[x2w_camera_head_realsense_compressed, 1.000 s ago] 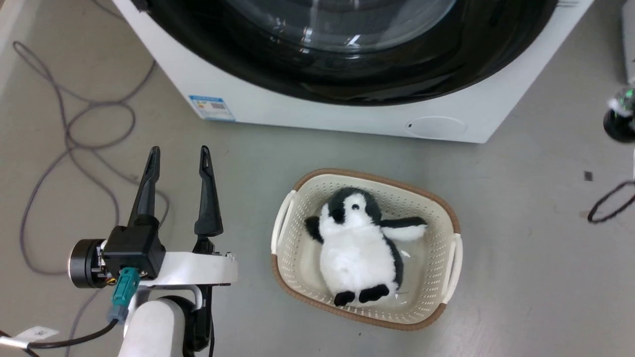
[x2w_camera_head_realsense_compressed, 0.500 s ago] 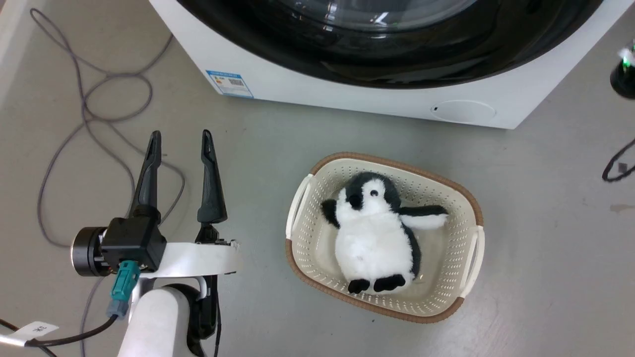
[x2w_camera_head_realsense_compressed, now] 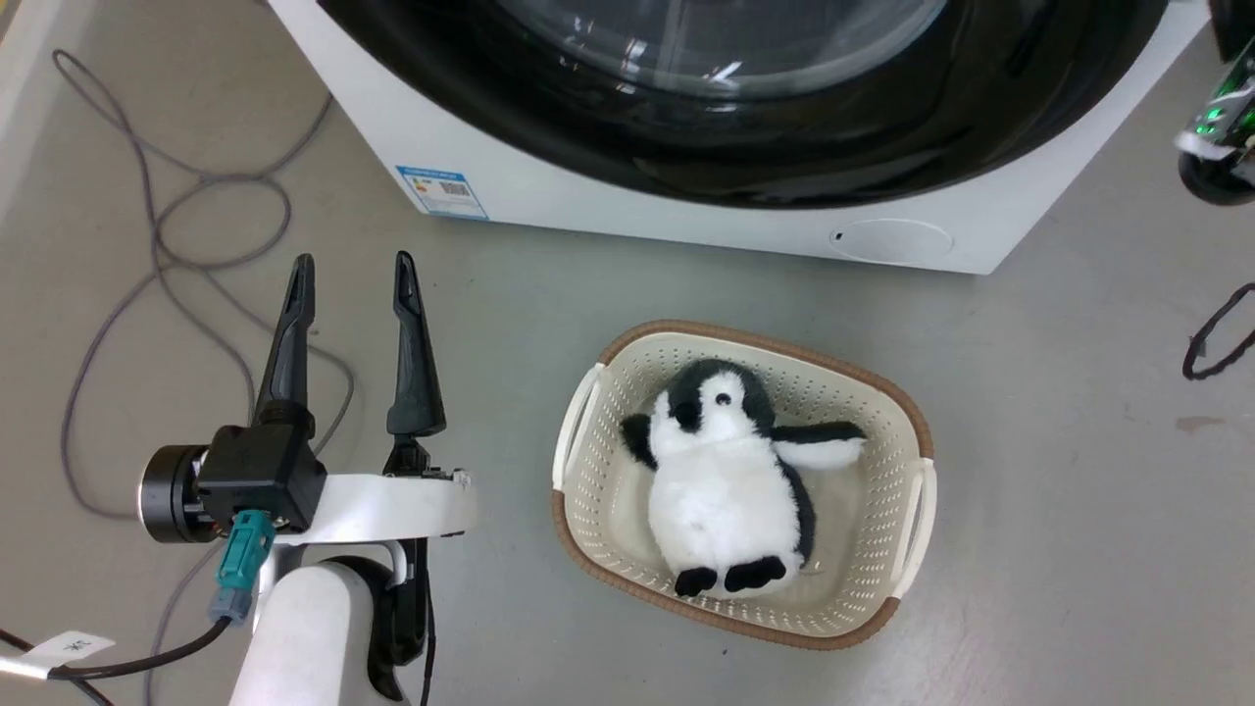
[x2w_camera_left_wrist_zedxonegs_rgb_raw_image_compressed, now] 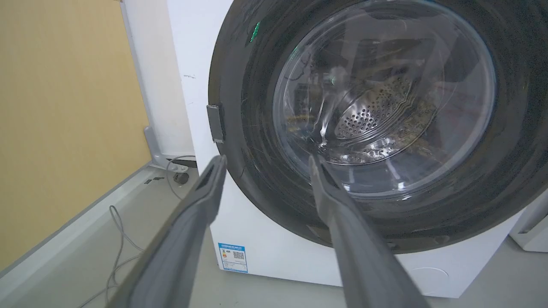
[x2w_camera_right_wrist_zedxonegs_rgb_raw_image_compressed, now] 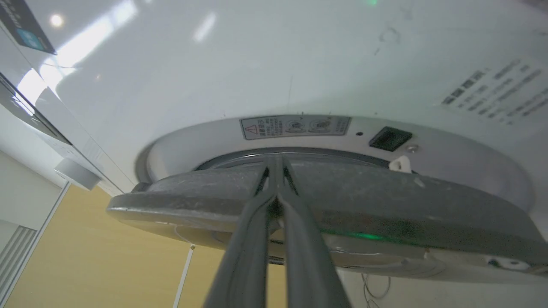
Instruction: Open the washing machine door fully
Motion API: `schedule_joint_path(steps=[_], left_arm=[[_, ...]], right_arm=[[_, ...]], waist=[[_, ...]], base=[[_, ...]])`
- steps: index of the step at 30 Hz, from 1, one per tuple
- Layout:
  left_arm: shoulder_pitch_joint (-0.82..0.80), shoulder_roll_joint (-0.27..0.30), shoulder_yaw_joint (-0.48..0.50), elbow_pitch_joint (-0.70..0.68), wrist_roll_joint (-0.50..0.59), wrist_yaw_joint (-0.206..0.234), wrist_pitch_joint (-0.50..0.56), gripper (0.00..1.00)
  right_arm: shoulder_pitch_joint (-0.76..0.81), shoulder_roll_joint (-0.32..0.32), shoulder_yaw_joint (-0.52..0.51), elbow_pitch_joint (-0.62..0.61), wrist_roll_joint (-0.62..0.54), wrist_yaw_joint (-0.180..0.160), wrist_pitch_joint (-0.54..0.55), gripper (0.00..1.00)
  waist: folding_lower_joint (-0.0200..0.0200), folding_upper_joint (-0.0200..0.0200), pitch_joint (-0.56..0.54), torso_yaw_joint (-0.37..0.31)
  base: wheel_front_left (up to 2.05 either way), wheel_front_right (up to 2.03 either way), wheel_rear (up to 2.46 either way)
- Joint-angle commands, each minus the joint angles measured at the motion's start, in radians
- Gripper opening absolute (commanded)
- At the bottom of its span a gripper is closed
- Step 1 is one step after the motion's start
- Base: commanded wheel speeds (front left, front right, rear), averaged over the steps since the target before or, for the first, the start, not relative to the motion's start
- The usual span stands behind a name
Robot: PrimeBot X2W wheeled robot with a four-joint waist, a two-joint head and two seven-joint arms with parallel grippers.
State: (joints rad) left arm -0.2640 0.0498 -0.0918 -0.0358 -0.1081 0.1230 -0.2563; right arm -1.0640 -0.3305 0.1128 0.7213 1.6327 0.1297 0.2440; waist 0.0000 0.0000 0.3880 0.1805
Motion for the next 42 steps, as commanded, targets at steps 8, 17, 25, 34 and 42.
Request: schedule_joint_path(steps=[8,17,25,34,42], left_arm=[[0.014,0.000,0.001,0.014,0.002,-0.005,-0.006,1.00],[0.035,0.000,0.011,0.027,0.004,-0.014,-0.006,1.00],[0.073,0.000,0.027,0.034,0.012,-0.018,-0.006,1.00],[0.116,0.000,0.038,0.054,0.025,-0.034,-0.006,1.00],[0.153,0.000,0.037,0.065,0.035,-0.044,-0.006,1.00]], right_arm=[[0.096,0.028,0.067,-0.023,-0.029,0.001,0.072,0.00],[0.172,0.049,0.082,-0.051,-0.027,0.001,0.095,0.00],[0.304,0.069,0.110,-0.162,-0.012,0.001,0.157,0.00],[0.468,0.106,0.161,-0.291,-0.006,0.001,0.211,0.00],[0.605,0.150,0.199,-0.382,0.007,0.001,0.239,0.00]], waist=[[0.0000,0.0000,-0.031,-0.017],[0.0000,0.0000,-0.077,-0.027],[0.0000,0.0000,-0.133,-0.044],[0.0000,0.0000,-0.203,-0.059],[0.0000,0.0000,-0.251,-0.054]], base=[[0.00,0.00,0.00],[0.00,0.00,0.00],[0.00,0.00,0.00],[0.00,0.00,0.00],[0.00,0.00,0.00]])
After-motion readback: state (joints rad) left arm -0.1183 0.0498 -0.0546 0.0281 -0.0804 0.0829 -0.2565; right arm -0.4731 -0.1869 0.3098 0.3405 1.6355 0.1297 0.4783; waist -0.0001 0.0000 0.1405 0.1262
